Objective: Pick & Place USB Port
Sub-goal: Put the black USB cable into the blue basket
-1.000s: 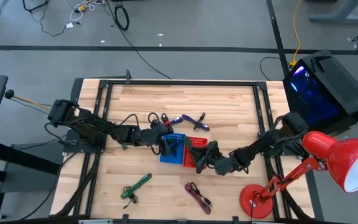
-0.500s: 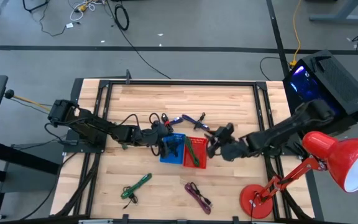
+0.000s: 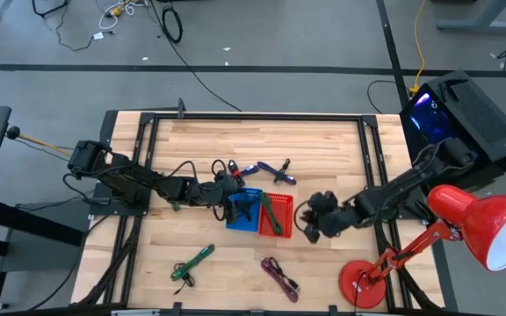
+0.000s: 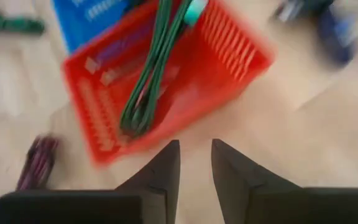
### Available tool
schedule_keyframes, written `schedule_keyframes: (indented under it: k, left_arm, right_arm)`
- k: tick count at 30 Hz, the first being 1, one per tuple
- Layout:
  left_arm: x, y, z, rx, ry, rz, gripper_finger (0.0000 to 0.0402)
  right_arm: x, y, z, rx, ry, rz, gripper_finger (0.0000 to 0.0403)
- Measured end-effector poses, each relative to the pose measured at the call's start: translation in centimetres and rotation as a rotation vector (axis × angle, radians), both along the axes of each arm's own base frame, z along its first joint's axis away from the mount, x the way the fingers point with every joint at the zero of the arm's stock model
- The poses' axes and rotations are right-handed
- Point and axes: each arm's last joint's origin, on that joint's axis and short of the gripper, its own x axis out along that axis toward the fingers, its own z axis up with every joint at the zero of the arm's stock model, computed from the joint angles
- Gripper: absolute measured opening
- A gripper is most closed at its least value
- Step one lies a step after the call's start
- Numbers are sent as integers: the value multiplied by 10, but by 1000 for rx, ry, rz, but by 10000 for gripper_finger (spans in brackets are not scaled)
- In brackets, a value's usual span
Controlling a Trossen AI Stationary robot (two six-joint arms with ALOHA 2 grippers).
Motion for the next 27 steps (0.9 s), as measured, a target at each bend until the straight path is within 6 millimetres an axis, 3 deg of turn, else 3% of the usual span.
schedule_keyframes:
  k: [13, 19, 27]
  left_arm:
    - [0, 0, -1, 1, 6, 0, 211]
    - [0, 0, 0, 10, 7, -4, 211]
    - [0, 0, 0, 7, 5, -3, 211]
  right_arm:
    - [2, 74, -35, 281, -84, 100, 94]
    - [9, 93, -57, 373, -107, 107, 94]
    - [28, 115, -64, 356, -92, 164, 94]
